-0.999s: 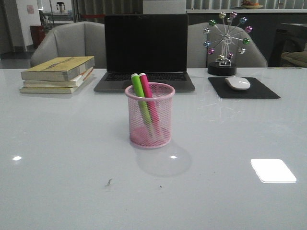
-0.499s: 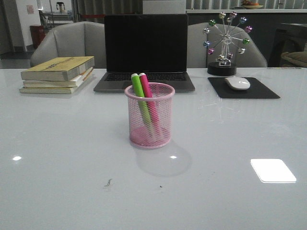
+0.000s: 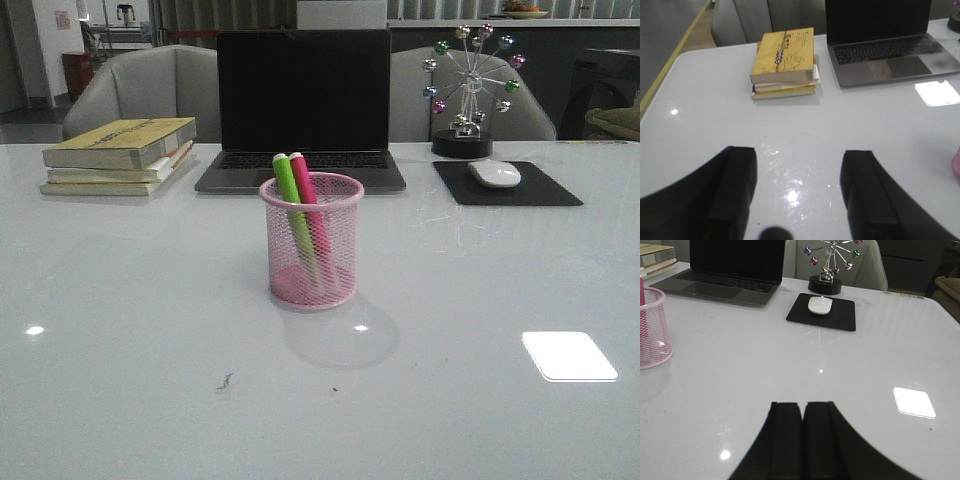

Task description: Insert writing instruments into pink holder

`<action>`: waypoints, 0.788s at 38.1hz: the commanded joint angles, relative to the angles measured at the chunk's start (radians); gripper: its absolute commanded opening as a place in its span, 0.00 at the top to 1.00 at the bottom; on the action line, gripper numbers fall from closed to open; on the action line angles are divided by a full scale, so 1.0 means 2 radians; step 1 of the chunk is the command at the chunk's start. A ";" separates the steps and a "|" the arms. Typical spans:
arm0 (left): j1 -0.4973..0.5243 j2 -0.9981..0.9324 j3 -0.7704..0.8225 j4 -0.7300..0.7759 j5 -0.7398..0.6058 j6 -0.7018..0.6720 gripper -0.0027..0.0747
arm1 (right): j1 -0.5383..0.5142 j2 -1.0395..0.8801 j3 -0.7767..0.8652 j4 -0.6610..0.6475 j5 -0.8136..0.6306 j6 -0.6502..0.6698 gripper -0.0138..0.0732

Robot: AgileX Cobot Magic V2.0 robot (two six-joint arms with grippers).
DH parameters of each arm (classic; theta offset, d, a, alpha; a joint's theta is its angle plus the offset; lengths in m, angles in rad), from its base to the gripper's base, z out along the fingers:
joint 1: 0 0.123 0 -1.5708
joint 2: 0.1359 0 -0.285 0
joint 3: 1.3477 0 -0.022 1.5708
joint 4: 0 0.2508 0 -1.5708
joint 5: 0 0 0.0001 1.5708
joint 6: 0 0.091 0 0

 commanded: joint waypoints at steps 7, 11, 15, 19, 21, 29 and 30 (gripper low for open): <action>-0.004 -0.125 0.038 0.002 -0.044 0.000 0.84 | 0.000 -0.001 0.000 0.000 -0.041 -0.004 0.81; -0.004 -0.199 0.079 -0.003 -0.044 0.000 0.84 | 0.000 -0.001 0.000 0.000 -0.041 -0.004 0.81; -0.004 -0.272 0.120 -0.003 -0.045 0.000 0.84 | 0.000 -0.001 0.000 0.000 -0.041 -0.004 0.81; -0.002 -0.332 0.159 -0.003 -0.045 0.000 0.84 | 0.000 -0.001 0.000 0.000 -0.041 -0.004 0.81; 0.000 -0.352 0.175 -0.003 -0.046 0.000 0.84 | 0.000 -0.001 0.000 0.000 -0.041 -0.004 0.81; 0.002 -0.349 0.245 -0.003 -0.072 0.000 0.84 | 0.000 -0.001 0.000 0.000 -0.040 -0.004 0.81; 0.002 -0.349 0.254 -0.003 -0.080 0.000 0.84 | 0.000 -0.001 0.000 0.000 -0.040 -0.004 0.81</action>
